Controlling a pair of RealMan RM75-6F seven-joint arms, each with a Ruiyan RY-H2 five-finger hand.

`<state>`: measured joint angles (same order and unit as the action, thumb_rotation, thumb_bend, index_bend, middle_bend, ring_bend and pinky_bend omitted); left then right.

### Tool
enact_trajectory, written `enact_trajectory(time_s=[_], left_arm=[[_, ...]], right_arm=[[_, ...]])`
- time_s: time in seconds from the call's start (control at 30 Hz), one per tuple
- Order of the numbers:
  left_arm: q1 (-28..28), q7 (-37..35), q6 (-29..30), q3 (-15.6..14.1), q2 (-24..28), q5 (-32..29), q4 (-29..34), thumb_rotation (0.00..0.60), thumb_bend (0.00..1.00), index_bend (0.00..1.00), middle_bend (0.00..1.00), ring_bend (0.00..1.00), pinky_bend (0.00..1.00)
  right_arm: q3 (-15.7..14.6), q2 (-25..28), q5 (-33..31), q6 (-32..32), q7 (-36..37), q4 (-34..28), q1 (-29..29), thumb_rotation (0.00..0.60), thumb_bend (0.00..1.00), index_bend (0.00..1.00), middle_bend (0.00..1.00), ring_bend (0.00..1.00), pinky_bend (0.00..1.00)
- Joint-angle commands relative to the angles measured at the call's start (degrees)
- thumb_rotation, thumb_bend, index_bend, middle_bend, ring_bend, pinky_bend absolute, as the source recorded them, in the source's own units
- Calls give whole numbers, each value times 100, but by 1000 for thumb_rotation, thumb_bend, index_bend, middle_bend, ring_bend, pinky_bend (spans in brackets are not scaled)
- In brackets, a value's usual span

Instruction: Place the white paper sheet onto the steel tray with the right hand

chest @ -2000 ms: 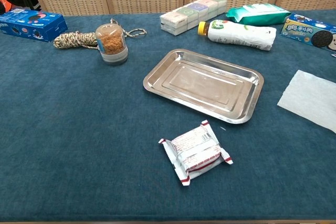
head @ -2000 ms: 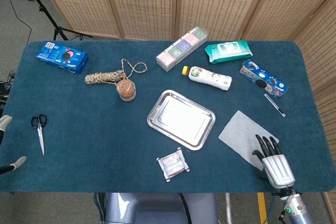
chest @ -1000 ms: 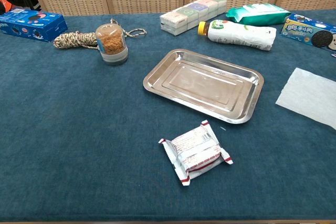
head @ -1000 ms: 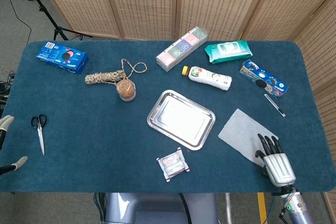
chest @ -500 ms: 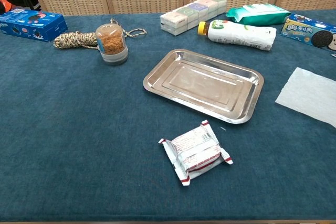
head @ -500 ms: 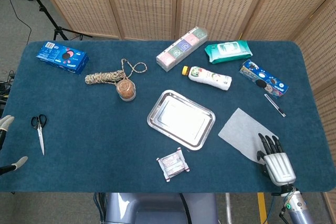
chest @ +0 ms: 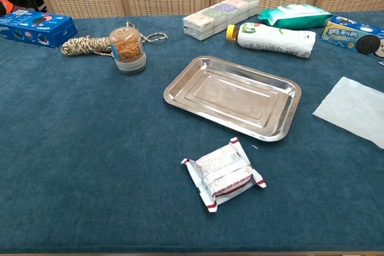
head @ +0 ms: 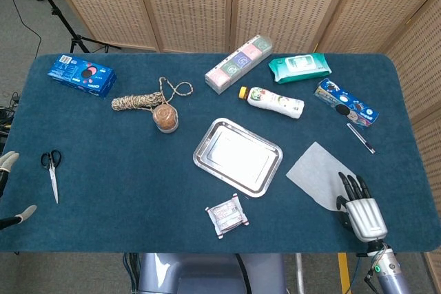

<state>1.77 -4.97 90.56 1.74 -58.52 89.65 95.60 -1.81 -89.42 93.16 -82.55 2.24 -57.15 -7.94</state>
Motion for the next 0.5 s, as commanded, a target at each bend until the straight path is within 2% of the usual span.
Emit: enact_trajectory(time_s=[0.03,0.27,0.4,0.43,0.5], left_arm=[[1,-9,-3,1,3,-3,-3,600,0,0,0,0,0],[-3,-93,-1,4,37,-13,2,600,0,0,0,0,0],[-3,-117,-5,3,46,-16,-4,600,0,0,0,0,0],[-4,-134,-6,3,52,-17,-4,600,0,0,0,0,0],[-4,-174,-8,1,69,-15,1,600,0,0,0,0,0]], right_arm=[[91,12,17,-80,59,-100,-70,600,513,674,0,0,0],[650,408,-31,-137,-235,-1128,-539,600,568,713,6,0,0],[844,581,-99,-70,-458,-1537,-694,600,588,731,20,0,0],[1079,698,-63,-127,-645,-1831,-870,600,597,733,21,0,0],[1347,919,-182,41,-1052,-2373,-1082,600,617,737,23,0,0]])
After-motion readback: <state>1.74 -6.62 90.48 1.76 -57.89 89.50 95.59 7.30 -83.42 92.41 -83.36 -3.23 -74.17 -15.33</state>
